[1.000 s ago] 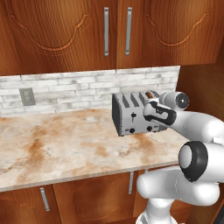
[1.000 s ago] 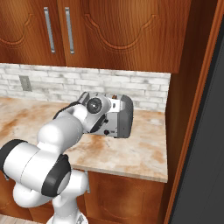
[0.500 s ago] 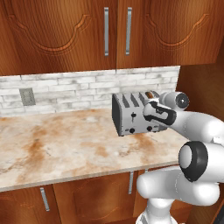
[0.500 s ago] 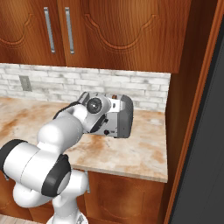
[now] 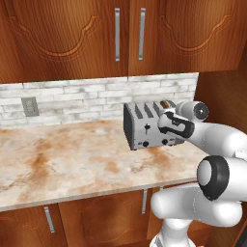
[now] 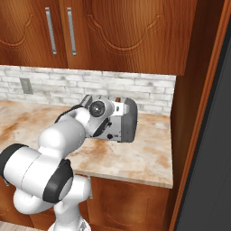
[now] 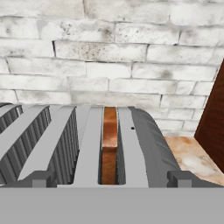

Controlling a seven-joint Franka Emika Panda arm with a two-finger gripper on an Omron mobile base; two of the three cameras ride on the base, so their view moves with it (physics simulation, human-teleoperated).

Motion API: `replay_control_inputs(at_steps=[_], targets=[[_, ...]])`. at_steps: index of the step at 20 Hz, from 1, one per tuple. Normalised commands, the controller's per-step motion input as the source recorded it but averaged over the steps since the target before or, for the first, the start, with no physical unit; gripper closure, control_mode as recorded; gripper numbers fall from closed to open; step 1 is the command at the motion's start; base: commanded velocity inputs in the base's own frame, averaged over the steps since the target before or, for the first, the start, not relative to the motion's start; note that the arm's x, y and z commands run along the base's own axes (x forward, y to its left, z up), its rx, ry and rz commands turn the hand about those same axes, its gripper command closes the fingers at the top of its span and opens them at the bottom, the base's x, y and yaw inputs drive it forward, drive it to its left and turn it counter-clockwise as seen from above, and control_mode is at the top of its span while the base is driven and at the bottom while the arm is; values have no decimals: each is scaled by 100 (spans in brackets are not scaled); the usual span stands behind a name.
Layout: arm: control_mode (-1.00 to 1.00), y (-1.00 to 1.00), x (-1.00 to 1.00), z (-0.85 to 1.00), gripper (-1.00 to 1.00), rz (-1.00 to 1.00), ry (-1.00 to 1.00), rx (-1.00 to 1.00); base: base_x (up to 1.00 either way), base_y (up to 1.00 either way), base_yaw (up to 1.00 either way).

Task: Start the toaster. Once the lever pops up, take the bread to the plate on the dining counter.

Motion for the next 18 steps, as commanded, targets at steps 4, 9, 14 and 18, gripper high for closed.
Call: replay_control_inputs(at_steps=[4,9,14,18], targets=[[-100,0,0,0,-100,0,0,0,0,0,0],[-100,0,0,0,-100,0,0,0,0,0,0],[-100,0,0,0,-100,0,0,0,0,0,0],[-100,0,0,0,-100,0,0,0,0,0,0]])
